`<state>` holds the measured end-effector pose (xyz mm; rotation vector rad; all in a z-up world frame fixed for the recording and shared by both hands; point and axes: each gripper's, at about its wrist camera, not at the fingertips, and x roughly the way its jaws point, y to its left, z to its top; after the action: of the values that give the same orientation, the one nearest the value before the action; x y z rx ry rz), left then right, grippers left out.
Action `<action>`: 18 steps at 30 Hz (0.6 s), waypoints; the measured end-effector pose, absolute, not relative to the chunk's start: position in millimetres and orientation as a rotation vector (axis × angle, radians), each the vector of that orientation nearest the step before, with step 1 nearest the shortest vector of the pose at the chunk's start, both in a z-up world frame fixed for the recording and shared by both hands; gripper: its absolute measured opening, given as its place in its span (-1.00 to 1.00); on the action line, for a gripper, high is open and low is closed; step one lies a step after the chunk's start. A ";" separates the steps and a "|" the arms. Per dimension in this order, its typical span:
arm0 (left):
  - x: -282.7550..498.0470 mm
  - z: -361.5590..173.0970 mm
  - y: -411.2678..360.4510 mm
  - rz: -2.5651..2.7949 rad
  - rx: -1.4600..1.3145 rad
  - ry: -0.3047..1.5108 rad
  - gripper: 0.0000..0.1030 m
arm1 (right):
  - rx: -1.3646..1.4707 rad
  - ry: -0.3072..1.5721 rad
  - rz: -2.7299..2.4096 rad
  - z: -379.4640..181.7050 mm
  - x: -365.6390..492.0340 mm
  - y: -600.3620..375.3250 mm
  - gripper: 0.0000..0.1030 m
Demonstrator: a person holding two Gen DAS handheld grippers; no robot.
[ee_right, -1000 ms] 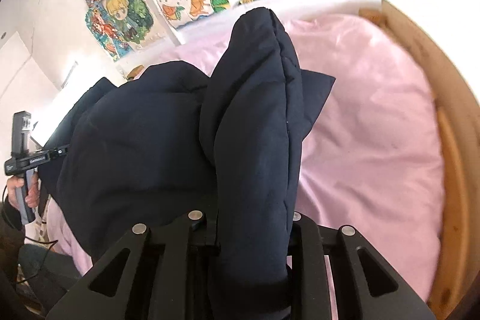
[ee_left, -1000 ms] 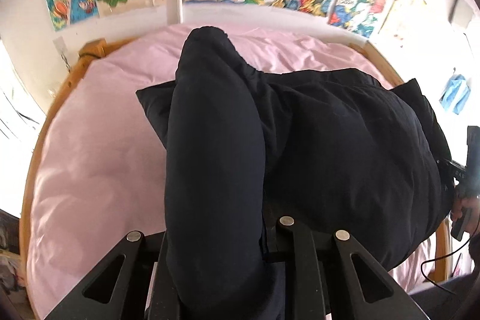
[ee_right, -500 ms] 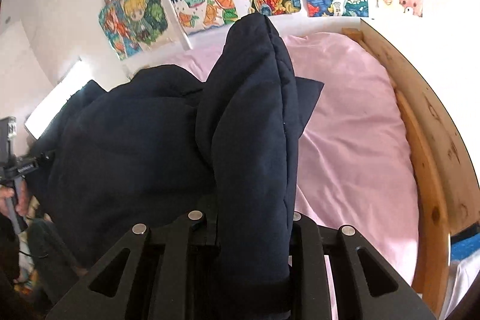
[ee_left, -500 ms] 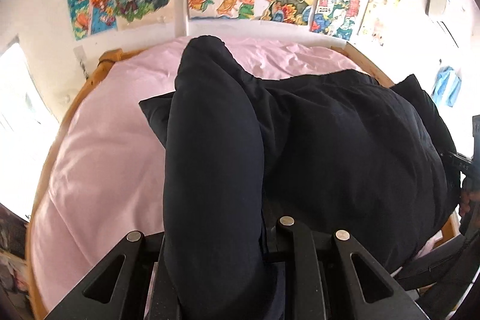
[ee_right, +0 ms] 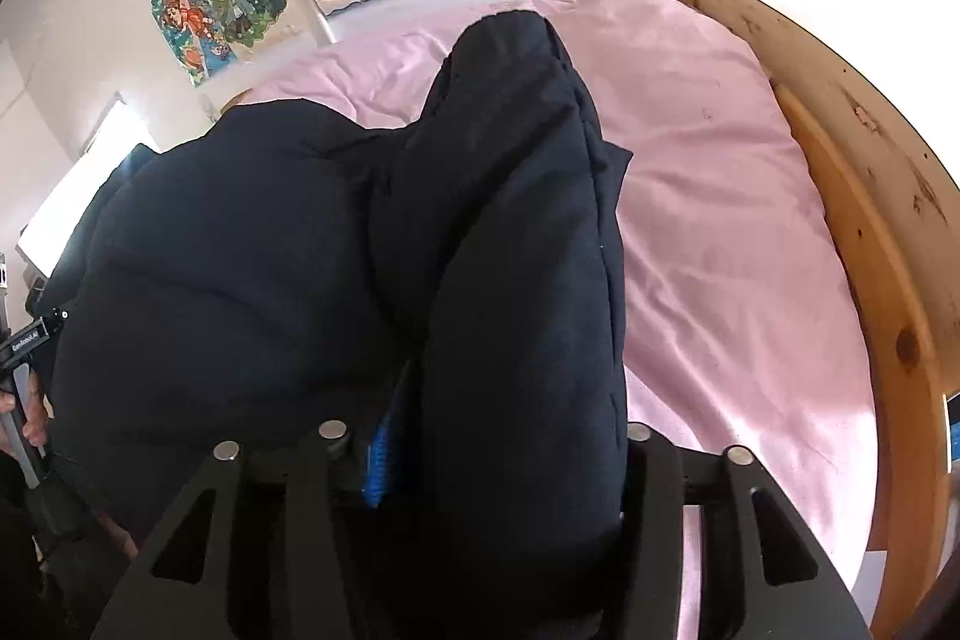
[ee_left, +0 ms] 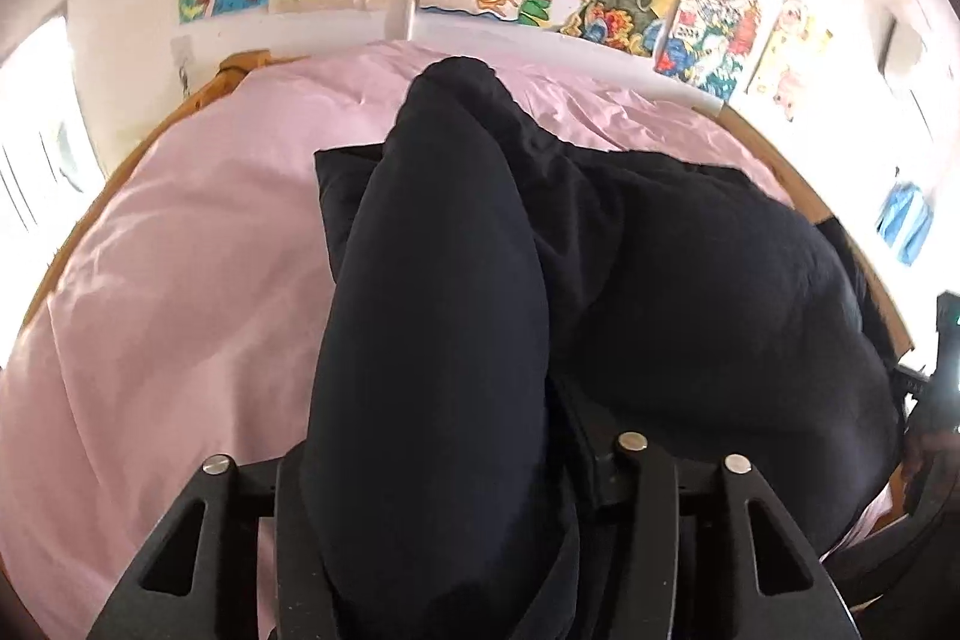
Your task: Fold large clothes
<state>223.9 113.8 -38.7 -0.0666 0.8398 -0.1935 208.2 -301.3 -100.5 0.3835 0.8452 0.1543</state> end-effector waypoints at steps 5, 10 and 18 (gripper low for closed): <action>225.0 -40.8 119.5 -0.157 -0.112 0.840 0.21 | 0.386 0.849 0.134 -101.1 207.2 -299.8 -0.02; 220.8 -39.5 113.3 -0.091 -0.056 0.805 0.51 | 0.372 0.852 0.124 -97.4 206.8 -299.5 0.06; 216.7 -35.1 111.9 -0.066 -0.027 0.778 0.70 | 0.319 0.841 0.060 -94.7 205.0 -303.6 0.43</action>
<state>216.7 111.9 -35.1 -0.0273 0.7777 -0.0664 205.0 -303.6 -94.7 0.3187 0.8415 0.0600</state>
